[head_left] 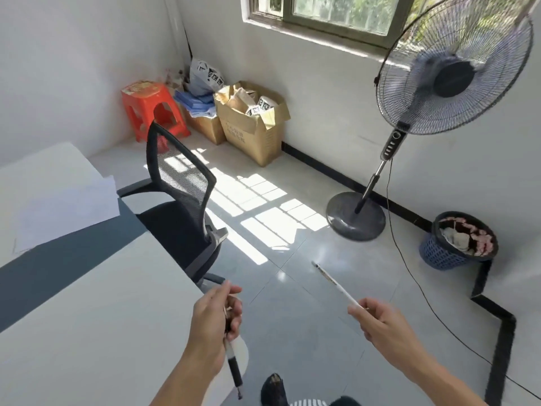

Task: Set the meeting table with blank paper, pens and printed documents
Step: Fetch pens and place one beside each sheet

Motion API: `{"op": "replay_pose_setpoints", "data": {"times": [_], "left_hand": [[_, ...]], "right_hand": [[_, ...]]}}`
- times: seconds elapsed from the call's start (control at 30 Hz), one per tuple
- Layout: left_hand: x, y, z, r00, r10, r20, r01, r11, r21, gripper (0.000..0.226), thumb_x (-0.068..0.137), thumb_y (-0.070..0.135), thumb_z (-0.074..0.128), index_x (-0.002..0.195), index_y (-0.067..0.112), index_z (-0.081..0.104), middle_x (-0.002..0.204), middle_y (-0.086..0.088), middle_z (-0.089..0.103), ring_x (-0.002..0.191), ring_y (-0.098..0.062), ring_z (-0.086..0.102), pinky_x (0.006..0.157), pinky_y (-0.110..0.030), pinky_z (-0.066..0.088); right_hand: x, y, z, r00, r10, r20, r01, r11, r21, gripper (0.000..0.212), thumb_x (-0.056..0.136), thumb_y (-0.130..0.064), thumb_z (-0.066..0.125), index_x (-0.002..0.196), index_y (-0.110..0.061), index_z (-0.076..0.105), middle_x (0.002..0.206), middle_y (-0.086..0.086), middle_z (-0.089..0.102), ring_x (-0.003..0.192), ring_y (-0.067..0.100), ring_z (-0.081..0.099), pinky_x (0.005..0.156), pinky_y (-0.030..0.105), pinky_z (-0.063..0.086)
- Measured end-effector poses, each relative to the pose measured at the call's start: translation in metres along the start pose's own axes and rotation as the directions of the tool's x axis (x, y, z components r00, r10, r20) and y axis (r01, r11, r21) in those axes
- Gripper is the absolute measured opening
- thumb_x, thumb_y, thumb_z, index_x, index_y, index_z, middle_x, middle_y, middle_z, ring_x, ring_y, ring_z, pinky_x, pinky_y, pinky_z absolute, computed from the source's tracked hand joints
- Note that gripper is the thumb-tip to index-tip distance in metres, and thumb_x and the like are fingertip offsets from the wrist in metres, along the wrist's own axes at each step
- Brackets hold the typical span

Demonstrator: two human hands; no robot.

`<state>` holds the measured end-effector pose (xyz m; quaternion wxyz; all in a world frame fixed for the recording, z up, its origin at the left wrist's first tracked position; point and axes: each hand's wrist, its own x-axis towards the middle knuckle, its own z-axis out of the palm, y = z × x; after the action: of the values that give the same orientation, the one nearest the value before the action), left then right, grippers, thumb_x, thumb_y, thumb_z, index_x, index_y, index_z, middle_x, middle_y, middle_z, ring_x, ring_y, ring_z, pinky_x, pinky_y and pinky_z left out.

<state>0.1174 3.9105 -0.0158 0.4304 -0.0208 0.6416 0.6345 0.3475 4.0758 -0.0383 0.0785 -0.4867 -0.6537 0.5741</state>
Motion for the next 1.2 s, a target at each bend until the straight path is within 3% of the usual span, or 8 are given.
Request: {"op": "replay_pose_setpoints", "data": {"times": [0.13, 0.3, 0.5, 0.67, 0.97, 1.1, 1.2], "left_hand": [[0.044, 0.042, 0.017, 0.999, 0.022, -0.034, -0.022, 1.000, -0.010, 0.026, 0.100, 0.025, 0.046, 0.092, 0.004, 0.059, 0.062, -0.009, 0.050, 0.041, -0.015, 0.037, 0.040, -0.020, 0.022], [0.108, 0.070, 0.034, 0.982, 0.020, -0.190, -0.036, 0.996, -0.084, 0.026, 0.099, 0.022, 0.046, 0.088, 0.002, 0.059, 0.056, -0.008, 0.051, 0.037, -0.014, 0.036, 0.039, -0.018, 0.021], [0.187, 0.114, 0.080, 0.936, 0.014, -0.351, -0.086, 0.978, -0.190, 0.025, 0.098, 0.021, 0.048, 0.091, 0.000, 0.059, 0.056, -0.009, 0.050, 0.035, -0.012, 0.035, 0.035, -0.016, 0.022], [0.231, 0.154, 0.108, 0.890, 0.054, -0.453, -0.180, 0.954, -0.240, 0.025, 0.098, 0.019, 0.047, 0.089, 0.000, 0.060, 0.057, -0.009, 0.051, 0.037, -0.013, 0.035, 0.037, -0.016, 0.021], [0.289, 0.182, 0.063, 0.726, -0.065, -0.685, -0.267, 0.891, -0.368, 0.026, 0.098, 0.018, 0.047, 0.096, -0.005, 0.059, 0.057, -0.010, 0.050, 0.036, -0.014, 0.036, 0.036, -0.017, 0.020], [0.328, 0.213, 0.024, 0.680, -0.088, -0.728, -0.335, 0.846, -0.415, 0.025, 0.098, 0.016, 0.047, 0.098, -0.006, 0.058, 0.058, -0.010, 0.048, 0.035, -0.013, 0.036, 0.036, -0.017, 0.021], [0.351, 0.249, -0.005, 0.674, -0.064, -0.736, -0.386, 0.819, -0.425, 0.022, 0.097, 0.015, 0.048, 0.097, -0.004, 0.058, 0.057, -0.009, 0.049, 0.035, -0.012, 0.036, 0.037, -0.017, 0.021]], "right_hand": [[0.066, -0.029, -0.005, 0.997, 0.005, 0.075, -0.005, 1.000, 0.010, 0.027, 0.094, -0.018, 0.061, 0.081, 0.005, 0.058, 0.052, -0.006, 0.035, 0.045, 0.009, 0.030, 0.044, 0.021, 0.025], [0.175, -0.063, -0.019, 0.981, 0.012, 0.195, -0.008, 1.000, -0.020, 0.022, 0.094, -0.014, 0.061, 0.082, 0.004, 0.059, 0.052, -0.005, 0.037, 0.046, 0.009, 0.032, 0.043, 0.021, 0.024], [0.319, -0.130, -0.043, 0.943, -0.076, 0.323, 0.127, 0.982, -0.139, 0.012, 0.093, -0.007, 0.058, 0.085, -0.002, 0.066, 0.052, -0.002, 0.043, 0.046, 0.013, 0.037, 0.042, 0.020, 0.029], [0.421, -0.205, -0.041, 0.879, -0.122, 0.460, 0.233, 0.954, -0.191, 0.021, 0.096, -0.013, 0.057, 0.079, -0.001, 0.062, 0.049, -0.005, 0.041, 0.043, 0.011, 0.035, 0.042, 0.022, 0.029], [0.541, -0.305, 0.066, 0.712, -0.162, 0.683, 0.390, 0.901, -0.193, 0.021, 0.097, -0.014, 0.054, 0.086, -0.002, 0.066, 0.049, -0.006, 0.033, 0.046, 0.014, 0.030, 0.045, 0.027, 0.024], [0.566, -0.350, 0.132, 0.658, -0.159, 0.736, 0.395, 0.905, -0.158, 0.024, 0.100, -0.011, 0.050, 0.085, -0.001, 0.067, 0.049, -0.006, 0.029, 0.043, 0.011, 0.026, 0.041, 0.021, 0.022], [0.579, -0.395, 0.180, 0.586, -0.206, 0.784, 0.477, 0.870, -0.127, 0.023, 0.099, -0.013, 0.050, 0.086, -0.004, 0.068, 0.050, -0.008, 0.031, 0.046, 0.012, 0.027, 0.043, 0.025, 0.023]]}}
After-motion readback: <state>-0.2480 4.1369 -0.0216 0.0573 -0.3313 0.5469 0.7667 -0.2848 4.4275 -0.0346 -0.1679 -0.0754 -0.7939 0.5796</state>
